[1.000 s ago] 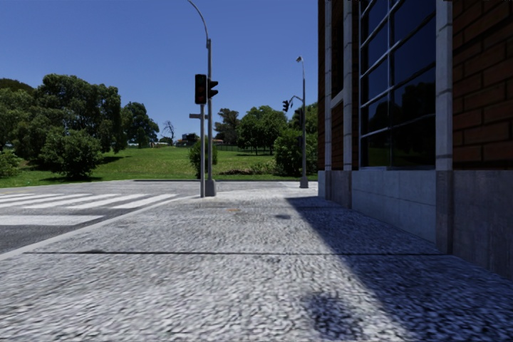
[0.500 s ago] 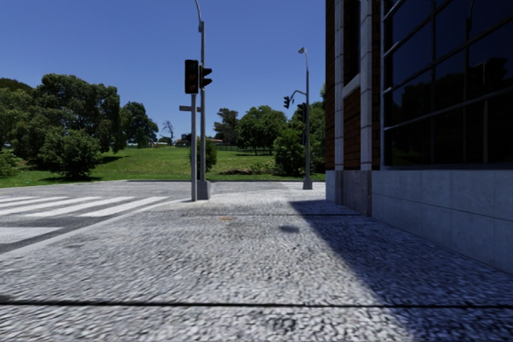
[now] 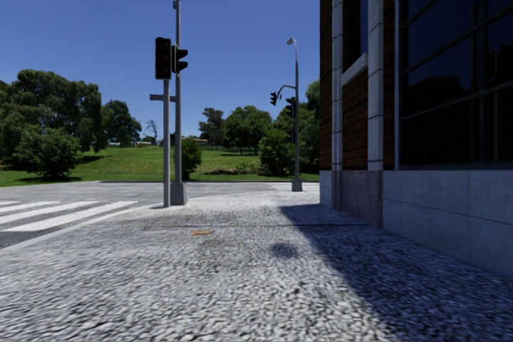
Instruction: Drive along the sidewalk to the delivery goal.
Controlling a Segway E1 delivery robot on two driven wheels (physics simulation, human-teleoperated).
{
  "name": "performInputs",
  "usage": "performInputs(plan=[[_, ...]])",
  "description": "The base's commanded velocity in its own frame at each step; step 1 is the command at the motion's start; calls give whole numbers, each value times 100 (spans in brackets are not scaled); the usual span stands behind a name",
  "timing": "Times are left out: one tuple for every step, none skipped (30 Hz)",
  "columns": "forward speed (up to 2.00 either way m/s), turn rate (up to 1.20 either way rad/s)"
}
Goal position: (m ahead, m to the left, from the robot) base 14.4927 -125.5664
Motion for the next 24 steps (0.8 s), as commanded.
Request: performInputs(plan=[[200, -29], [200, -29], [200, -29], [200, -29], [200, -29], [200, -29], [200, -29], [200, -29], [200, -29], [200, -29], [200, -29], [200, -29], [200, -13], [200, -13], [200, 0], [200, 0], [200, 0], [200, 0], [200, 0], [200, 0], [200, 0], [200, 0], [200, 0], [200, 0]])
